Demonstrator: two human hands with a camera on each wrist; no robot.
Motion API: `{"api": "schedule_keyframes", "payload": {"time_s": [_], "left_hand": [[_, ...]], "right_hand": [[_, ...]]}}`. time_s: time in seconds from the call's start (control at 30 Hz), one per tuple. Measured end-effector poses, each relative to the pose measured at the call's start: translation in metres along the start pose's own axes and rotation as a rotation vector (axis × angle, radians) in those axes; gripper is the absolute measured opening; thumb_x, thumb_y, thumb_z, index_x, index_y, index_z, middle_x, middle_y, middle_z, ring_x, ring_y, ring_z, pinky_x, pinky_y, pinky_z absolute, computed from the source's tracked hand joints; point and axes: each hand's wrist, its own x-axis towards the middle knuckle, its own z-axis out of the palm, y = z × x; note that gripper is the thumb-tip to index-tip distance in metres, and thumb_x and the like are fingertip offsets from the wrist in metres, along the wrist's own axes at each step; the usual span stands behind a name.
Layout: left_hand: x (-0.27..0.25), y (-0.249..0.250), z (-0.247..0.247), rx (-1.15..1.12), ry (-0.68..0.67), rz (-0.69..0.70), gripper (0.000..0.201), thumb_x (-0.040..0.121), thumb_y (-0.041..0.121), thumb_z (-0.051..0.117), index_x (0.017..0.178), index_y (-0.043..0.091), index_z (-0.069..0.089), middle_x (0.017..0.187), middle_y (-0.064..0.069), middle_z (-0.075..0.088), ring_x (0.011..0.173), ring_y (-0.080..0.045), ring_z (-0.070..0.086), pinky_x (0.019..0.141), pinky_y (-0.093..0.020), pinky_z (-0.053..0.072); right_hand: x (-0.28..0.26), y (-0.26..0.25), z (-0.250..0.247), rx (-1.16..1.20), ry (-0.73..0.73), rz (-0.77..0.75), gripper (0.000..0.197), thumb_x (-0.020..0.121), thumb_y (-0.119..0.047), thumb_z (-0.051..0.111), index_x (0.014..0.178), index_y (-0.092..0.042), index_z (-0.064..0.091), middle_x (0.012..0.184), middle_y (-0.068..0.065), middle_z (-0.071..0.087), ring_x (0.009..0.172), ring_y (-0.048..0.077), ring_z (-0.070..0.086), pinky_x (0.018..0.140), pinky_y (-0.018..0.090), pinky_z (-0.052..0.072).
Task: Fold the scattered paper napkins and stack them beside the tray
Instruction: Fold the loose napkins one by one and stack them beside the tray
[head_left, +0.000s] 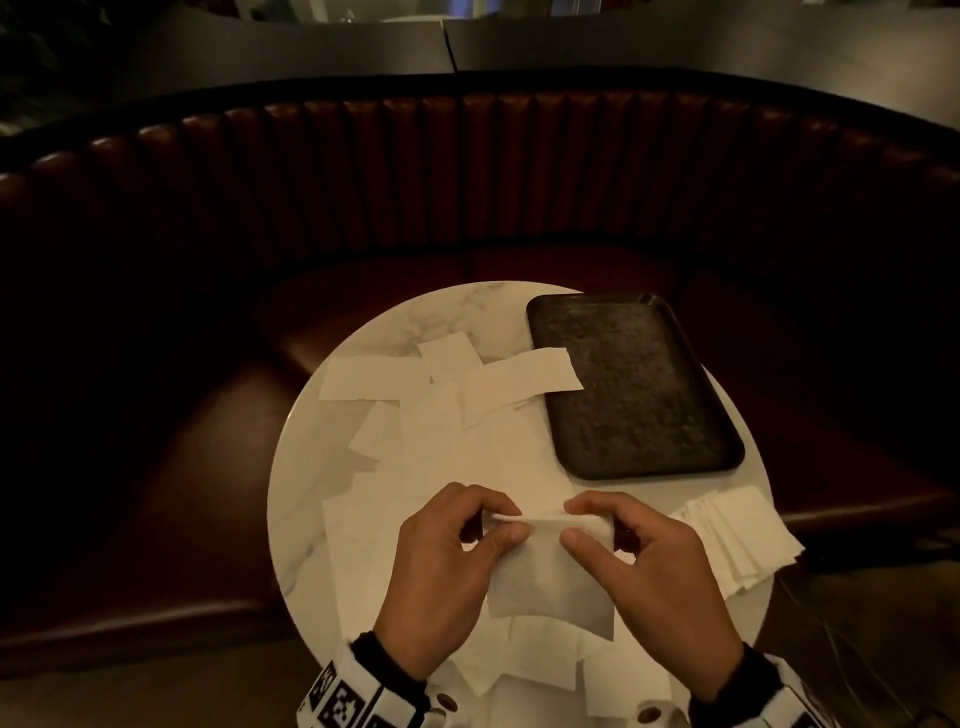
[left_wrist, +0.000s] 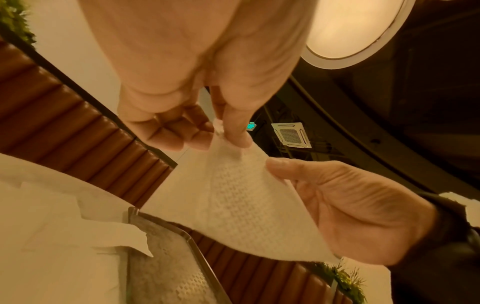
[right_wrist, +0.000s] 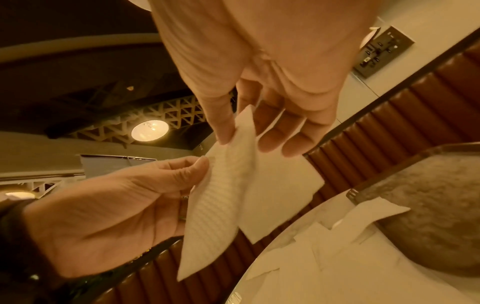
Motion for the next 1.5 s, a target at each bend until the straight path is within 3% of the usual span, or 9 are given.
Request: {"api": "schedule_keyframes", "payload": {"time_s": [0.2, 0.37, 0.53, 0.7, 0.9, 1.03, 1.13, 1.3, 1.5], "left_hand": [[0.0, 0.008, -0.01, 0.083, -0.047, 0.088, 0.009, 0.084, 0.021, 0.074, 0.083, 0.029, 0.07, 0.083, 0.012, 0.062, 0.084, -0.009, 0.06, 0.074, -0.007, 0.038], [0.001, 0.004, -0.015, 0.124, -0.065, 0.05, 0.008, 0.09, 0.028, 0.067, 0.084, 0.031, 0.07, 0.104, 0.016, 0.057, 0.106, -0.004, 0.056, 0.087, -0.009, 0.039], [-0.003, 0.0, -0.013, -0.094, -0.091, -0.05, 0.012, 0.088, 0.03, 0.063, 0.082, 0.023, 0.071, 0.085, 0.007, 0.073, 0.082, -0.01, 0.068, 0.074, -0.029, 0.055], [-0.002, -0.006, 0.01, -0.148, -0.102, -0.128, 0.016, 0.091, 0.012, 0.064, 0.078, 0.017, 0.072, 0.081, 0.002, 0.073, 0.077, -0.012, 0.067, 0.07, -0.029, 0.053], [0.006, -0.006, 0.058, -0.111, -0.154, -0.142, 0.015, 0.089, 0.01, 0.066, 0.078, 0.017, 0.071, 0.077, 0.005, 0.071, 0.077, -0.014, 0.066, 0.07, -0.035, 0.053], [0.006, -0.012, 0.085, -0.127, -0.25, -0.27, 0.008, 0.091, 0.014, 0.065, 0.09, 0.021, 0.068, 0.082, 0.003, 0.07, 0.068, -0.014, 0.071, 0.065, -0.035, 0.057], [0.009, -0.034, 0.086, 0.005, -0.288, -0.298, 0.003, 0.092, 0.024, 0.064, 0.09, 0.024, 0.067, 0.084, 0.006, 0.069, 0.068, -0.009, 0.07, 0.065, -0.02, 0.052], [0.047, -0.089, 0.074, 0.285, -0.255, -0.366, 0.009, 0.094, 0.029, 0.061, 0.087, 0.024, 0.064, 0.09, 0.01, 0.068, 0.077, -0.004, 0.063, 0.07, -0.016, 0.045], [0.127, -0.164, 0.047, 0.591, -0.056, -0.608, 0.034, 0.095, 0.036, 0.057, 0.116, 0.009, 0.06, 0.119, -0.014, 0.056, 0.108, -0.028, 0.057, 0.091, -0.03, 0.043]], "right_hand": [[0.003, -0.014, 0.004, -0.285, -0.074, -0.185, 0.029, 0.072, -0.061, 0.064, 0.096, -0.044, 0.063, 0.117, -0.023, 0.043, 0.117, -0.003, 0.037, 0.092, 0.017, 0.034], [0.016, -0.02, 0.012, -0.094, -0.156, -0.199, 0.011, 0.083, -0.037, 0.071, 0.083, -0.027, 0.075, 0.078, -0.018, 0.072, 0.079, 0.002, 0.066, 0.072, 0.021, 0.051], [0.009, -0.003, -0.004, 0.131, -0.123, -0.004, 0.01, 0.08, -0.017, 0.074, 0.079, -0.026, 0.077, 0.077, -0.014, 0.075, 0.075, 0.002, 0.069, 0.072, 0.016, 0.054], [-0.002, 0.02, -0.017, 0.455, -0.013, 0.229, 0.013, 0.082, -0.002, 0.069, 0.082, -0.011, 0.078, 0.08, 0.008, 0.076, 0.072, 0.016, 0.069, 0.067, 0.026, 0.056], [-0.002, 0.057, -0.031, 0.636, -0.127, 0.475, 0.026, 0.083, -0.002, 0.069, 0.107, -0.011, 0.064, 0.066, 0.006, 0.061, 0.066, 0.016, 0.059, 0.066, 0.034, 0.05], [0.022, 0.114, -0.075, 0.557, -0.105, 0.566, 0.023, 0.081, -0.002, 0.07, 0.103, -0.005, 0.065, 0.085, 0.019, 0.069, 0.078, 0.028, 0.061, 0.073, 0.04, 0.047], [0.054, 0.168, -0.12, 0.338, 0.022, 0.583, 0.05, 0.059, -0.034, 0.089, 0.098, -0.012, 0.067, 0.087, 0.021, 0.07, 0.079, 0.028, 0.064, 0.071, 0.039, 0.05], [0.1, 0.249, -0.145, -0.349, -0.03, 0.57, 0.02, 0.082, -0.005, 0.07, 0.087, -0.021, 0.059, 0.106, 0.021, 0.066, 0.097, 0.035, 0.059, 0.087, 0.037, 0.043], [0.099, 0.291, -0.115, -0.53, 0.039, 0.602, 0.032, 0.082, -0.004, 0.067, 0.113, -0.009, 0.059, 0.122, 0.026, 0.05, 0.109, 0.047, 0.052, 0.101, 0.054, 0.041]]}}
